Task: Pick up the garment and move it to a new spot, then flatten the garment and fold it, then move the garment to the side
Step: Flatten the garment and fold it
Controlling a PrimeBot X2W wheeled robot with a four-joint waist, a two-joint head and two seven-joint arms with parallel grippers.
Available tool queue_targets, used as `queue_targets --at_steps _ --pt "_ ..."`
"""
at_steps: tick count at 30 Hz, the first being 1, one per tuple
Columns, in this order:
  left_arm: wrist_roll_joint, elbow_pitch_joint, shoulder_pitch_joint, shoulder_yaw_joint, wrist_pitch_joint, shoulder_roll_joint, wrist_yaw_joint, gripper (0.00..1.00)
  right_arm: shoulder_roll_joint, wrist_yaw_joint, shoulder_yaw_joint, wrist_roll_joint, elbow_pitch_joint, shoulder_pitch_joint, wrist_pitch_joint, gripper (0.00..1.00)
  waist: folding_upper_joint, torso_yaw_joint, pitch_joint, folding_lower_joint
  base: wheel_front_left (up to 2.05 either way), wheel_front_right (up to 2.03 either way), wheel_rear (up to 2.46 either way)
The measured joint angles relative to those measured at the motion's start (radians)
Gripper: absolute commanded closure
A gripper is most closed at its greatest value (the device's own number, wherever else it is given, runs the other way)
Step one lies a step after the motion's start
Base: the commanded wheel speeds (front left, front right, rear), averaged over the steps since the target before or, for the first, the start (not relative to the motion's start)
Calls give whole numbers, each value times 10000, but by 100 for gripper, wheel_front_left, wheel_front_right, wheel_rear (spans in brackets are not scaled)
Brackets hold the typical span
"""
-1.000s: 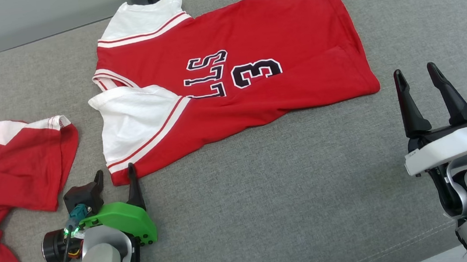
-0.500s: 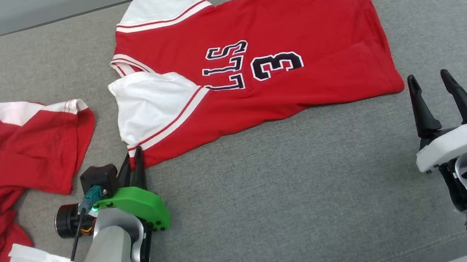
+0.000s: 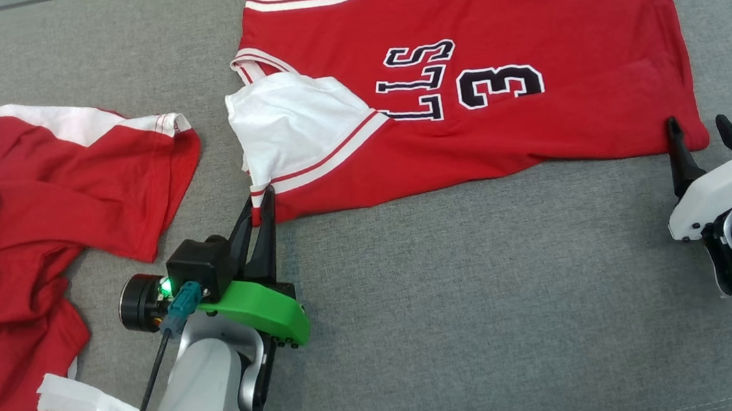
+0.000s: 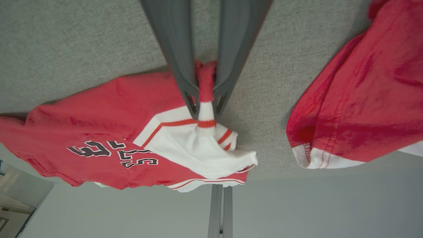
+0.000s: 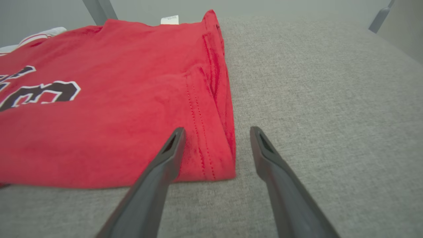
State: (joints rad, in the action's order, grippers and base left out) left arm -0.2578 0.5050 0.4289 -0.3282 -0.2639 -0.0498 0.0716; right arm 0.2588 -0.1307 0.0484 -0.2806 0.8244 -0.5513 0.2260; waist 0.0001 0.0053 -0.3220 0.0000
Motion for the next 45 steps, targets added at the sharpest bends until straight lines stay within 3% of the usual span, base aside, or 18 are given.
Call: queue_targets --at_steps 8,9,10,25,31,38,45 --pt "48 -364 -128 -263 0 2 -71 100 -203 2 182 46 1521 -952 -19 0 0 138 -243 0 0 0 0" --pt "48 -359 -134 -268 0 2 -77 100 -217 2 117 -23 1603 -1017 -59 5 0 130 -252 0 0 0 0" --pt "48 -290 -134 -274 0 -2 -104 100 -207 4 -86 -119 1714 -1143 -40 100 0 101 -275 0 0 0 0" --pt "-324 591 -416 25 0 -232 -240 100 407 -10 -1597 -1344 1137 -498 276 100 0 -204 600 0 0 0 0" --pt "-585 608 -1000 75 12 -403 -65 100 769 -10 -2529 -2640 238 524 -472 100 0 -357 1254 0 0 0 0" --pt "-825 -140 -2017 -48 435 -832 90 100 1122 -10 -3043 -3994 -1198 1825 -1292 100 0 -526 1862 0 0 0 0" --pt "-849 -1233 -2995 -399 1154 -1118 153 100 1478 -10 -2761 -4320 -2092 3013 -1436 100 0 -595 2161 0 0 0 0"
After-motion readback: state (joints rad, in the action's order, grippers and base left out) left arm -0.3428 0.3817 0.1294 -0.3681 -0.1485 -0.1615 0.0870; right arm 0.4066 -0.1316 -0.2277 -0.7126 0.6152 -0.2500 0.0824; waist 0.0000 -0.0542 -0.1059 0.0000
